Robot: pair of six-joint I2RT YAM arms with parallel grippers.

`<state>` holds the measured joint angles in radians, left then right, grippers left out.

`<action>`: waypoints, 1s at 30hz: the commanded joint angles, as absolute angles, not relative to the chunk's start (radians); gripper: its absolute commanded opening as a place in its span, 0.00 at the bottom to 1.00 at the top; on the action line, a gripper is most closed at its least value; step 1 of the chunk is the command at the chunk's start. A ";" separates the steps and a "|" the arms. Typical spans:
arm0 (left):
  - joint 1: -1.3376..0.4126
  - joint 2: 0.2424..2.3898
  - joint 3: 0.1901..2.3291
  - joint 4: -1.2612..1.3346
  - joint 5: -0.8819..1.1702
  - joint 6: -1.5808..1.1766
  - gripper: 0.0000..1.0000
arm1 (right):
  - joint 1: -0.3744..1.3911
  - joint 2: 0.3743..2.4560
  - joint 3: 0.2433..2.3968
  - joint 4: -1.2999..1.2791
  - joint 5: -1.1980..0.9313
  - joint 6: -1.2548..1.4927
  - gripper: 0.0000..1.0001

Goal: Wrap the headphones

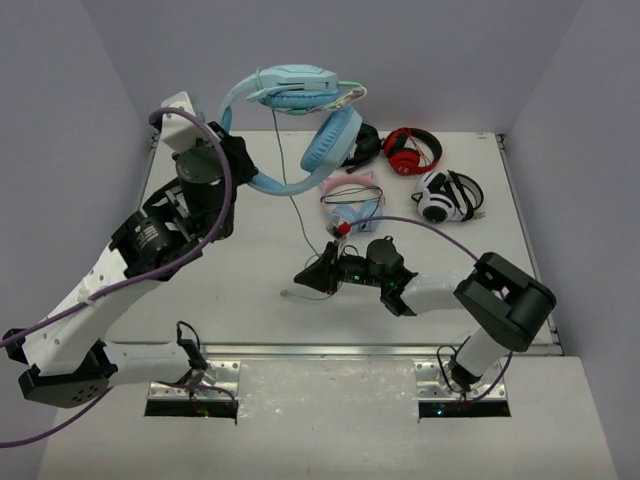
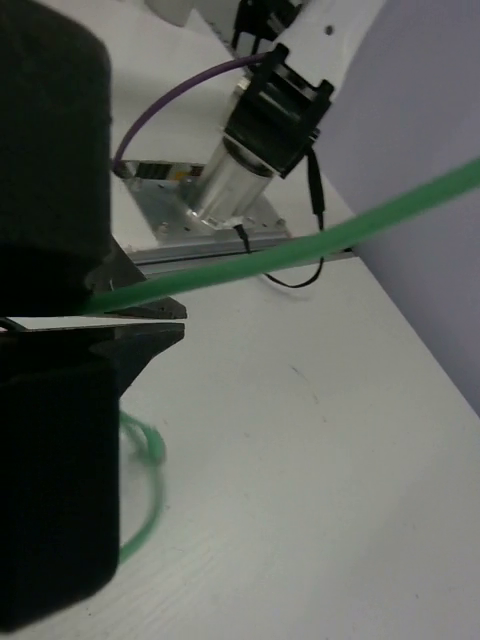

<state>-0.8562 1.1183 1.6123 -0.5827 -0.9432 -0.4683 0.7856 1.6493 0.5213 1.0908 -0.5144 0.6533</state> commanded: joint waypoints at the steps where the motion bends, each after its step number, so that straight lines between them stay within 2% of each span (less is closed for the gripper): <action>1: -0.859 1.134 1.654 -0.473 -1.144 -0.515 0.01 | 0.818 1.533 0.470 1.166 -0.468 0.578 0.01; 6: -0.771 1.204 1.658 -0.517 -1.168 -0.489 0.00 | 0.870 1.337 0.336 1.126 -0.414 0.513 0.01; 10: -0.568 1.279 1.666 -0.561 -0.878 -0.509 0.00 | 0.957 1.162 0.302 0.910 -0.298 0.398 0.01; 12: -0.535 1.339 1.660 -0.565 -0.879 -0.479 0.00 | 0.997 1.080 0.339 0.753 -0.269 0.324 0.01; 15: -0.532 1.406 1.620 -0.546 -0.937 -0.450 0.01 | 1.040 1.016 0.392 0.558 -0.192 0.230 0.01; 21: -0.531 1.506 1.468 -0.497 -1.046 -0.423 0.00 | 1.052 0.966 0.670 0.197 -0.082 0.056 0.01; 23: -0.537 1.520 1.436 -0.497 -1.011 -0.416 0.00 | 1.051 0.976 0.750 0.117 0.021 -0.041 0.01; 26: -0.546 1.470 1.343 -0.440 -0.829 -0.400 0.00 | 1.019 1.018 0.822 0.057 0.164 -0.169 0.01; 30: -0.697 1.358 1.108 -0.293 -0.771 -0.364 0.00 | 0.916 1.057 0.939 0.034 0.152 -0.215 0.01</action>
<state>-0.5858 1.4826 1.1885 -0.5053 -0.8070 -0.3714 0.9764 1.0508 0.8490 0.0574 0.0845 -0.0906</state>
